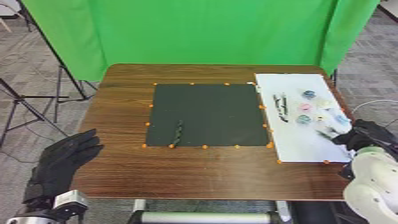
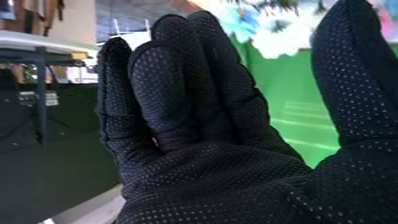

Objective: Arrange flowers

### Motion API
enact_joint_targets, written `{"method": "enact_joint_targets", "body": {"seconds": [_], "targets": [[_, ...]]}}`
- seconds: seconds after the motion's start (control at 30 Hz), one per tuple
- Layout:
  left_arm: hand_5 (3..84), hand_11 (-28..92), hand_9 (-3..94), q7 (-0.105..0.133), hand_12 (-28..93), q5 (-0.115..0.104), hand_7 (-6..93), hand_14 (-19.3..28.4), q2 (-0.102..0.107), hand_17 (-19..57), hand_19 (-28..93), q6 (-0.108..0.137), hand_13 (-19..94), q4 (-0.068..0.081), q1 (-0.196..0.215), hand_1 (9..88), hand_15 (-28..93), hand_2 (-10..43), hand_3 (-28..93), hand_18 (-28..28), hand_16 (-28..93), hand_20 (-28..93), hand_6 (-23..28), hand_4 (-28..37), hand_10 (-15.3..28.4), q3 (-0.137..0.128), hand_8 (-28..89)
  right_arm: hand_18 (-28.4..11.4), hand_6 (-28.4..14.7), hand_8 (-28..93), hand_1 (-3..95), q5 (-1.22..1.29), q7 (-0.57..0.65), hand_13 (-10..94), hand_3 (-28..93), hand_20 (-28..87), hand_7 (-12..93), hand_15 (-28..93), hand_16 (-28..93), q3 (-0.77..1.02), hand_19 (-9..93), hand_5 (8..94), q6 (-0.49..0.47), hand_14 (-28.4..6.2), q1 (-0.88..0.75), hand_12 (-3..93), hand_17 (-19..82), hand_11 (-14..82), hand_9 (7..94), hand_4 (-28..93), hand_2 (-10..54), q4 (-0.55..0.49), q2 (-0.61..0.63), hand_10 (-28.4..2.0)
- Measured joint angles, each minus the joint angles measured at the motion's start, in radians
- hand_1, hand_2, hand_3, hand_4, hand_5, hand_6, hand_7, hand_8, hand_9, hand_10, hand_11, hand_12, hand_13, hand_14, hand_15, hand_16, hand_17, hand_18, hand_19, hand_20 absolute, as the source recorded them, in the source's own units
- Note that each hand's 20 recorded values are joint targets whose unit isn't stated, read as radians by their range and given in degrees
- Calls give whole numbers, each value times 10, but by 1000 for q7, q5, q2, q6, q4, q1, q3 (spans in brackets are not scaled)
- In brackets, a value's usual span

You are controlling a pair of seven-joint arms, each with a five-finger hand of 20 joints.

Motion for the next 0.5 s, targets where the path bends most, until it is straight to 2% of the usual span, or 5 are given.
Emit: {"method": "enact_joint_targets", "body": {"seconds": [0.5], "targets": [[452,340,379,0,95,0,171,284,3,-90,608,-1,253,4,-12,276,634,48,793,230,-143,120,135,-168,219,15,-96,-284,-152,-125,334,9,25,546,748,-29,429,809,184,-15,931,587,-4,-233,17,232,303,509,575,-238,-53,68,-8,-282]]}}
